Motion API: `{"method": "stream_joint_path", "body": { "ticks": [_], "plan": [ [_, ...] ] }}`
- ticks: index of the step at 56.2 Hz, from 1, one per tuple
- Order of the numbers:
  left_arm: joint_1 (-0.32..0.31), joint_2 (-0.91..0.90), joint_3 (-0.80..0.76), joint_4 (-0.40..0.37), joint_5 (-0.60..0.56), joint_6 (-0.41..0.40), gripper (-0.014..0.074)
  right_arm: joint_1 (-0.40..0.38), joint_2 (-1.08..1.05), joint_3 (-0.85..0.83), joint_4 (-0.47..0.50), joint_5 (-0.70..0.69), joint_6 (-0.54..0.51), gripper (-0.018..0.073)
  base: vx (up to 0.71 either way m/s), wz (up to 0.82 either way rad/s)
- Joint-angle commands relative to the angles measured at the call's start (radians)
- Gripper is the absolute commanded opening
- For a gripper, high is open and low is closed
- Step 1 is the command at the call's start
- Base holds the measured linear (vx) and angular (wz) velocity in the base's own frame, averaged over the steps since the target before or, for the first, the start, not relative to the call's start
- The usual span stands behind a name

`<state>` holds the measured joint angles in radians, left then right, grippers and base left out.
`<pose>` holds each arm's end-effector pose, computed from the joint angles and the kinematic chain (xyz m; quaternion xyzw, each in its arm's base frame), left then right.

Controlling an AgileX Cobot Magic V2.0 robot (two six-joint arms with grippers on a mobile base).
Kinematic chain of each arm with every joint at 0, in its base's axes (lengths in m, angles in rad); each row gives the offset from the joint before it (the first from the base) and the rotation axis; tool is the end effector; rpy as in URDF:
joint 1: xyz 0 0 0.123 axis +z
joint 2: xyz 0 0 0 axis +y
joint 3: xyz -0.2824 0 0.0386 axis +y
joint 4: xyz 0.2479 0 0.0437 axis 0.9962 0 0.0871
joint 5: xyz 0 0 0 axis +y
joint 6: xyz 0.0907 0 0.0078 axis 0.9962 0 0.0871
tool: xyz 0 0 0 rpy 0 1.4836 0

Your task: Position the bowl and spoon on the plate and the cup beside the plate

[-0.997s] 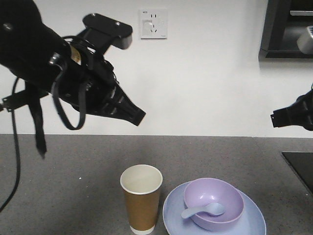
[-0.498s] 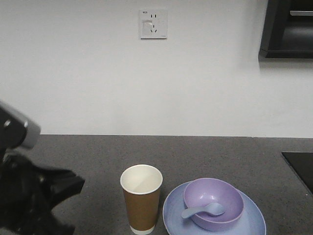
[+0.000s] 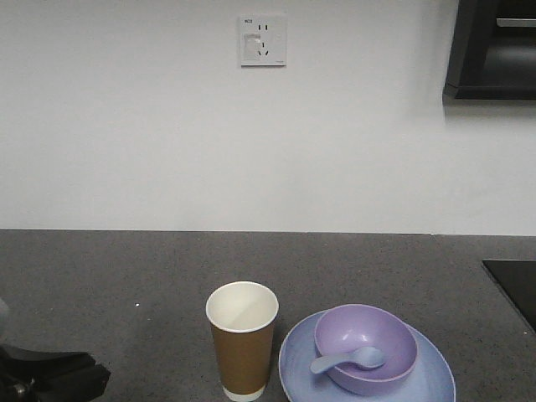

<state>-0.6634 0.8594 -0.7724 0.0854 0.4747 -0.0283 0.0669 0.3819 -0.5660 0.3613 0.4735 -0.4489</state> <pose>0.1413 -0.1059 0.3425 0.2874 0.8031 -0.1422 0.5022 0.0753 0.0198 0.3366 -0.1247 0.7554 0.0435 0.6418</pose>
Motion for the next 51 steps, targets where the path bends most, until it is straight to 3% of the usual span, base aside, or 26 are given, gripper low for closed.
{"method": "stream_joint_path", "body": {
  "ticks": [1,10,14,17,30,42,51],
  "plan": [
    [0.002,-0.011,-0.026,0.002,-0.084,-0.010,-0.0003,-0.004,0.006,-0.028,0.011,-0.083,-0.011,-0.0008,0.00,0.00],
    [0.002,-0.011,-0.026,0.003,-0.084,-0.007,-0.0003,-0.004,0.006,-0.028,0.011,-0.083,-0.011,-0.0008,0.00,0.00],
    [0.008,-0.011,-0.025,0.060,-0.105,0.001,-0.0003,-0.004,0.006,-0.028,0.011,-0.083,-0.011,-0.0008,0.00,0.00],
    [0.028,-0.036,-0.012,0.063,-0.141,0.001,-0.0003,-0.004,0.006,-0.028,0.011,-0.083,-0.011,-0.0008,0.00,0.00],
    [0.271,-0.292,0.251,0.024,-0.380,-0.008,-0.0003,-0.004,0.006,-0.028,0.011,-0.083,-0.011,-0.0008,0.00,0.00],
    [0.496,-0.651,0.572,0.009,-0.415,-0.006,-0.0003,-0.004,0.006,-0.028,0.011,-0.081,-0.011,-0.0008,0.00,0.00],
    [0.547,-0.826,0.715,0.009,-0.417,0.001,-0.0003,-0.004,0.006,-0.028,0.011,-0.081,-0.011,-0.0008,0.00,0.00]
  ]
}}
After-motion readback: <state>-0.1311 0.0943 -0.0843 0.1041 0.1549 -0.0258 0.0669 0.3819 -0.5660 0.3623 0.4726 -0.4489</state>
